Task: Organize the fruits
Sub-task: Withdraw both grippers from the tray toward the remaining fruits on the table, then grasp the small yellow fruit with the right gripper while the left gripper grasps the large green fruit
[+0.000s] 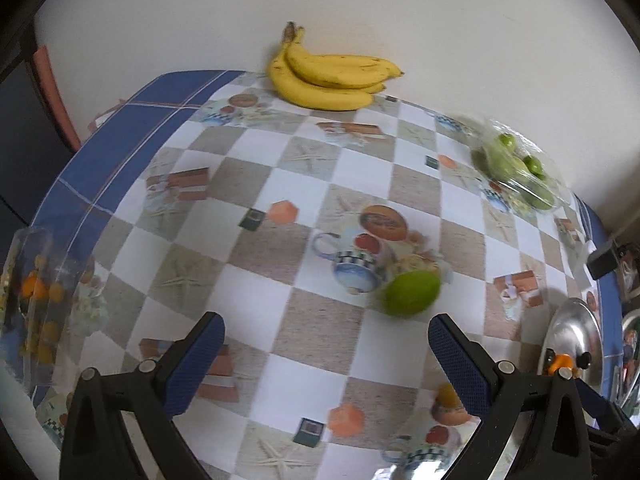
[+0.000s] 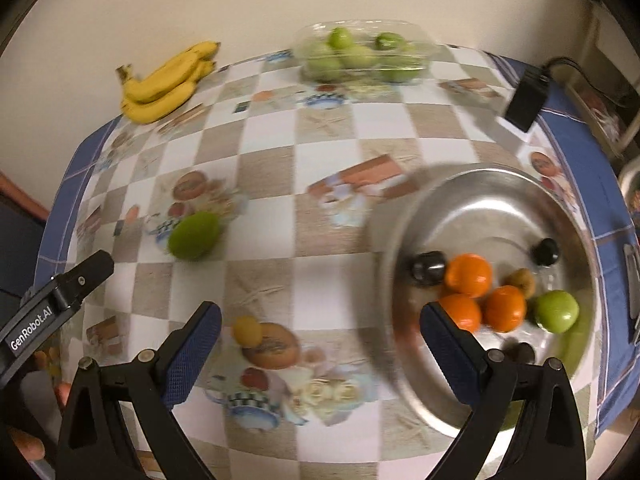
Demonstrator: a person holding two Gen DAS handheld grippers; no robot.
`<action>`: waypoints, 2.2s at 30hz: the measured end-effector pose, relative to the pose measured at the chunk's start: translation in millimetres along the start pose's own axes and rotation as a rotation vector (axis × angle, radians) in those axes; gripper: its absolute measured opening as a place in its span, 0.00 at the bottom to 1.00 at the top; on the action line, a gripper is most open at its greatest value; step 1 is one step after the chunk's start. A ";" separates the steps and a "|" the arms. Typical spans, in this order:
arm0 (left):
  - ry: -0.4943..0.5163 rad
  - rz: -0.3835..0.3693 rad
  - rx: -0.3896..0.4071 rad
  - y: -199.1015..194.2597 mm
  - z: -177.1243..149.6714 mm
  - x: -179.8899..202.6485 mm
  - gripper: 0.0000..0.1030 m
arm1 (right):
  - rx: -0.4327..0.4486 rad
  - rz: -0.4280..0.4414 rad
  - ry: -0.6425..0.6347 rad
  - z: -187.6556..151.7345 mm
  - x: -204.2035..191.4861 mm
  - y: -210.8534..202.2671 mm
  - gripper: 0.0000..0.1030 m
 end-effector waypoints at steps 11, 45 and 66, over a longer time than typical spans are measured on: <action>-0.053 -0.003 -0.069 22.4 -11.4 -14.1 1.00 | -0.095 0.019 -0.073 -14.6 -32.6 33.7 0.97; -0.027 0.015 -0.181 57.4 -27.7 -3.4 1.00 | -0.151 0.099 -0.079 -23.5 -41.7 69.8 0.62; -0.019 0.001 -0.176 60.0 -23.6 3.3 1.00 | -0.165 0.129 -0.094 -19.1 -47.8 68.9 0.25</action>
Point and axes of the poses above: each gripper's, at about its wrist camera, not at the fingertips, and y roughly the way its jaws point, x to its right, z to its top, the point moved 4 cm from there along y, roughly the way its jaws point
